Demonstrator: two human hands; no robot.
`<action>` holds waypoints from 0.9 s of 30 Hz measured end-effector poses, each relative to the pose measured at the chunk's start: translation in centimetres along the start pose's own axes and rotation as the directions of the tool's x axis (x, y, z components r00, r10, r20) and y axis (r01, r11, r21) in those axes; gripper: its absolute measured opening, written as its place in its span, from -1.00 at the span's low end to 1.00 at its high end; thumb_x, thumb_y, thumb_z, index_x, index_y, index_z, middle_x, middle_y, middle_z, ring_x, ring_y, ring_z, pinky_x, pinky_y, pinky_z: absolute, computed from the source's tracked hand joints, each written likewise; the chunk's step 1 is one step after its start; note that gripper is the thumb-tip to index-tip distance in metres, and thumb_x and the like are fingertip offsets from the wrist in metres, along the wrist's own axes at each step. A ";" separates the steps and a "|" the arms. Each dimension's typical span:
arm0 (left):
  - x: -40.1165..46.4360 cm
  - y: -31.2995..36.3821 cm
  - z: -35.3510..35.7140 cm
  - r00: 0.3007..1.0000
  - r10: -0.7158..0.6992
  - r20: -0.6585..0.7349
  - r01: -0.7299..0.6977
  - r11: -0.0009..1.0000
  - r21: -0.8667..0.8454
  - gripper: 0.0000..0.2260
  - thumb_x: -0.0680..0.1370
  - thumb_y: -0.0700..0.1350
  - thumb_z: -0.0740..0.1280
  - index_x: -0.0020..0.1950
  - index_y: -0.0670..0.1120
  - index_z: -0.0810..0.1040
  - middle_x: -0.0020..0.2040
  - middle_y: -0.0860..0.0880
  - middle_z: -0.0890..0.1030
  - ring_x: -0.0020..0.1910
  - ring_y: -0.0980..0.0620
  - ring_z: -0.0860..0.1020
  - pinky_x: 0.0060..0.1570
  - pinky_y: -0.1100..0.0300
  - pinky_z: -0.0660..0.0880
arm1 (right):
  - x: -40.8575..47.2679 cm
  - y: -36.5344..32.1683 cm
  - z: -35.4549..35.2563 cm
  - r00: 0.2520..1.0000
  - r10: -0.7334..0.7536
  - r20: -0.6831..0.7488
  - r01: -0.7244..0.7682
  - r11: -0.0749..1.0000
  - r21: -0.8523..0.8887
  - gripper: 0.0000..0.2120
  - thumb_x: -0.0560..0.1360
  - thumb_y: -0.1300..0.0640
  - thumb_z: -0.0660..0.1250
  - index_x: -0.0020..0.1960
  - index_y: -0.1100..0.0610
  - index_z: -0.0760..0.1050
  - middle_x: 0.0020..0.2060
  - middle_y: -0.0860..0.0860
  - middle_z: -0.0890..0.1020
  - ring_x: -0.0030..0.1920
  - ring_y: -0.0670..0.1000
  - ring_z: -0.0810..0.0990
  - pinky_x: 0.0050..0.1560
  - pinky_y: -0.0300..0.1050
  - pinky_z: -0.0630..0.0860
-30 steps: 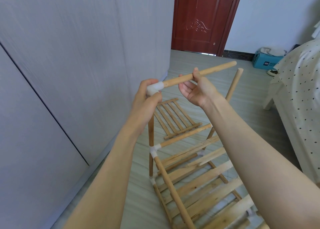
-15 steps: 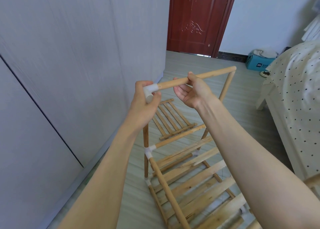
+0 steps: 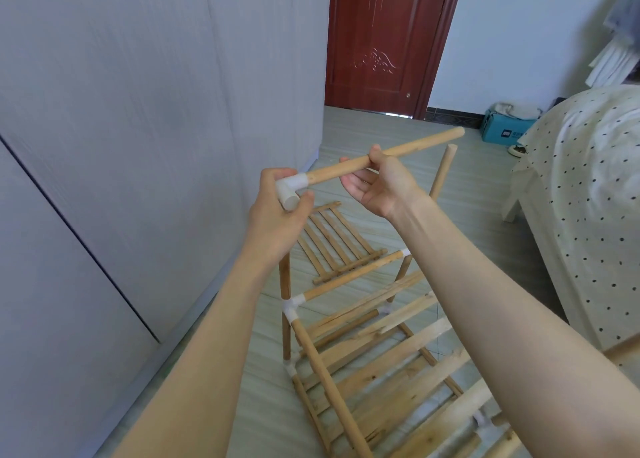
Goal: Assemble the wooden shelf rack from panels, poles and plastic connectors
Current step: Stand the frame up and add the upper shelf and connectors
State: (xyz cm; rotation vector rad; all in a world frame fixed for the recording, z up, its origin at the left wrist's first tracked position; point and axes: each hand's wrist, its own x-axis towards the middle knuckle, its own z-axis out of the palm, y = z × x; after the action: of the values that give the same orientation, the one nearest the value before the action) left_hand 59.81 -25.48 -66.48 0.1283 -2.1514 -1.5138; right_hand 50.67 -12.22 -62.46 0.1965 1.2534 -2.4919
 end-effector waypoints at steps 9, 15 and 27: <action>0.4 -1.1 -1.6 0.999 0.009 0.032 -0.012 0.997 0.075 -0.77 0.56 -0.10 0.26 0.15 0.11 0.29 -0.14 0.12 0.43 -0.29 0.19 0.41 -0.42 0.50 0.34 | -0.5 -3.1 -2.7 0.977 -0.196 0.081 0.205 0.971 -0.125 -0.73 0.65 0.03 0.03 -0.09 0.15 0.38 -0.31 0.08 0.68 -0.11 0.03 0.63 -0.06 -0.10 0.58; -0.5 -3.1 -1.7 0.967 -0.085 0.239 0.050 0.988 0.147 -0.65 0.55 -0.15 0.28 0.25 0.04 0.20 -0.05 0.10 0.50 -0.07 0.11 0.51 -0.14 0.29 0.43 | -3.6 -1.4 -4.6 0.988 -0.118 0.097 0.145 0.926 -0.349 -0.81 0.64 0.05 0.08 -0.02 0.15 0.35 -0.44 0.02 0.41 -0.47 -0.03 0.44 -0.37 -0.14 0.53; -3.1 -9.5 -2.3 0.936 -0.258 0.240 0.187 0.940 0.285 -0.85 0.52 -0.34 0.30 -0.01 -0.14 0.41 -0.04 -0.14 0.54 0.06 -0.16 0.52 0.16 -0.08 0.45 | -11.4 -1.0 -6.4 0.999 -0.001 0.045 0.037 0.580 -0.814 -0.77 0.60 0.02 0.19 0.02 0.18 0.46 -0.45 -0.02 0.34 -0.57 -0.12 0.25 -0.63 -0.29 0.24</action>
State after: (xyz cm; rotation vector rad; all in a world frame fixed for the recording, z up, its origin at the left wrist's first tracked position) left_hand 61.61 -29.91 -75.59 0.2774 -2.6313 -1.4326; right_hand 60.72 -3.80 -62.41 -0.1104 2.2338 -1.6387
